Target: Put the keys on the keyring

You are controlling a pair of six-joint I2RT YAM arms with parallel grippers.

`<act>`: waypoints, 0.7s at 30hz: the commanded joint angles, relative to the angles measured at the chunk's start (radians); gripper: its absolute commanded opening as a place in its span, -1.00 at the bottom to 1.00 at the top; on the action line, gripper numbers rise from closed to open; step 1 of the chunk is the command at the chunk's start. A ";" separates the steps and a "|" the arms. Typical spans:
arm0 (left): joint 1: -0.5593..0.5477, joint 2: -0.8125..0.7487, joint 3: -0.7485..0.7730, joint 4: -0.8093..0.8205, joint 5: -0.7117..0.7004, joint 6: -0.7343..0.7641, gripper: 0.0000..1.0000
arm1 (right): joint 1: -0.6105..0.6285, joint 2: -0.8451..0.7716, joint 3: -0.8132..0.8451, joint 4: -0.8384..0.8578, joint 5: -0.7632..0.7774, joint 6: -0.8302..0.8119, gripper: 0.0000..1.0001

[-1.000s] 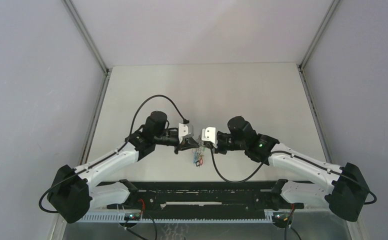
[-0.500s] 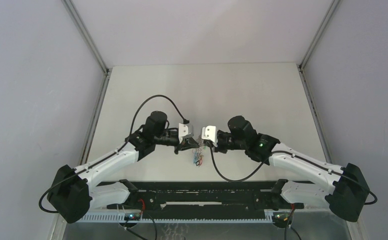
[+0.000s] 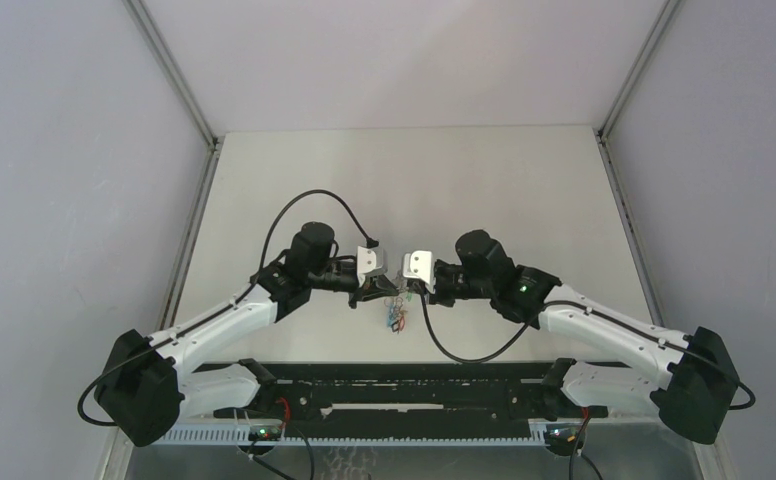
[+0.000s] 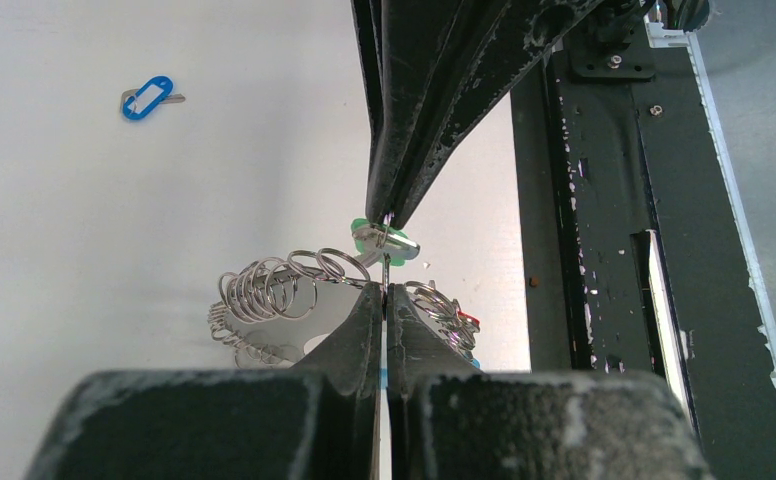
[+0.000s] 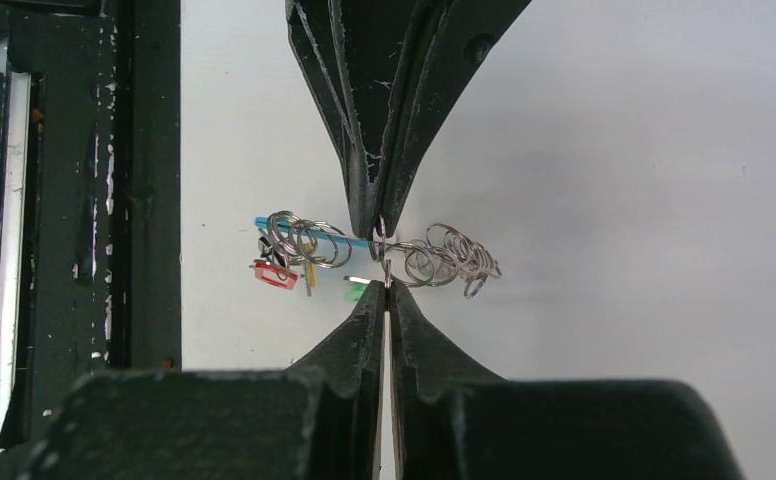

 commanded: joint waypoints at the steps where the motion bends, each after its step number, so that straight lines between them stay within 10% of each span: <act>1: -0.004 -0.019 0.004 0.044 0.024 -0.008 -1.00 | 0.006 -0.026 0.050 0.007 -0.026 0.010 -1.00; 21: -0.004 -0.023 0.002 0.044 0.040 -0.002 -1.00 | 0.004 0.004 0.071 -0.006 -0.038 0.013 -1.00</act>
